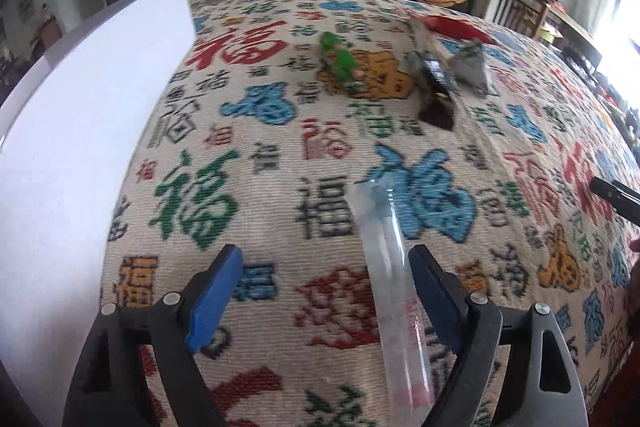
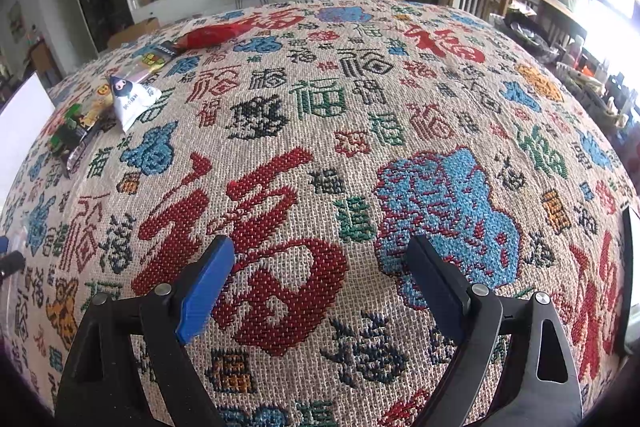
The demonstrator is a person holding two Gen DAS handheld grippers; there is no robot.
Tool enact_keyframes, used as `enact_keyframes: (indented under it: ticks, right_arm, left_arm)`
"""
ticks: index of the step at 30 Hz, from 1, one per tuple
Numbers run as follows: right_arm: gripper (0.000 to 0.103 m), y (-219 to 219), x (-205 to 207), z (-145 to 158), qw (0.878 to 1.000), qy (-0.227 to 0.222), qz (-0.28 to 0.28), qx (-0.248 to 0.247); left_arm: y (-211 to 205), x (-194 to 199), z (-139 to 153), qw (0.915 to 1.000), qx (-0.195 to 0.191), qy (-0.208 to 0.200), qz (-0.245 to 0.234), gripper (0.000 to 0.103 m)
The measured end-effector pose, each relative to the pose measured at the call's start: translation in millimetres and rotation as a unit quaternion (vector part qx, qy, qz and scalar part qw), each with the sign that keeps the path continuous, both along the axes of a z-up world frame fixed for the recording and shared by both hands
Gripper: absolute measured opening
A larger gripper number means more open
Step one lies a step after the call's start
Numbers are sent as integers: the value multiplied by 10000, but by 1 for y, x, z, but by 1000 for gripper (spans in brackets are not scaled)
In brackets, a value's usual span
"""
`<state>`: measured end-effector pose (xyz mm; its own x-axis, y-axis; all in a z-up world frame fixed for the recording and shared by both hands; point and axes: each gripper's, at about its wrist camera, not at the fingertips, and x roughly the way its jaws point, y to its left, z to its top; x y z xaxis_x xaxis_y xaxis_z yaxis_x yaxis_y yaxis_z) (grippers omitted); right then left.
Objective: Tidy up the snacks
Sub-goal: 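Hold the tube in the left tool while the right tool grasps the white triangular pouch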
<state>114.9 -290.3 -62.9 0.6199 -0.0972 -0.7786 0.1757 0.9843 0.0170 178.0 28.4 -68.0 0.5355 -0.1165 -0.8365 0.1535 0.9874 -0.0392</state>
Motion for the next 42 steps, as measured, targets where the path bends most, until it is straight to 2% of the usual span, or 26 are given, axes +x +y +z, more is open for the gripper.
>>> enact_keyframes:
  ticks: [3, 6, 7, 9, 35, 36, 38, 40, 42]
  right_arm:
    - [91, 0, 0, 0, 10000, 22, 0, -51]
    - [91, 1, 0, 0, 10000, 23, 0, -53]
    - [91, 1, 0, 0, 10000, 23, 0, -50]
    - [91, 1, 0, 0, 10000, 23, 0, -51]
    - [91, 5, 0, 2, 9999, 72, -56, -109]
    - [91, 8, 2, 4, 10000, 64, -40, 41]
    - [91, 22, 12, 14, 9969, -187, 443, 624]
    - [90, 45, 33, 25, 9931, -329, 899, 677]
    - [90, 73, 67, 28, 9872, -283, 1444, 620]
  left_arm:
    - [5, -3, -3, 9998, 29, -170, -49, 86]
    - [1, -7, -6, 9995, 160, -279, -54, 93]
    - [2, -7, -6, 9995, 171, -282, -8, 98]
    - [6, -3, -8, 9996, 146, -188, 160, 103]
    - [6, -5, -9, 9995, 152, -209, 186, 103]
    - [5, -5, -9, 9995, 154, -210, 187, 103]
    - [6, -5, -9, 9995, 154, -210, 188, 103]
    - [6, -4, -9, 9995, 153, -210, 187, 103]
    - [6, -5, -9, 9995, 152, -212, 188, 103]
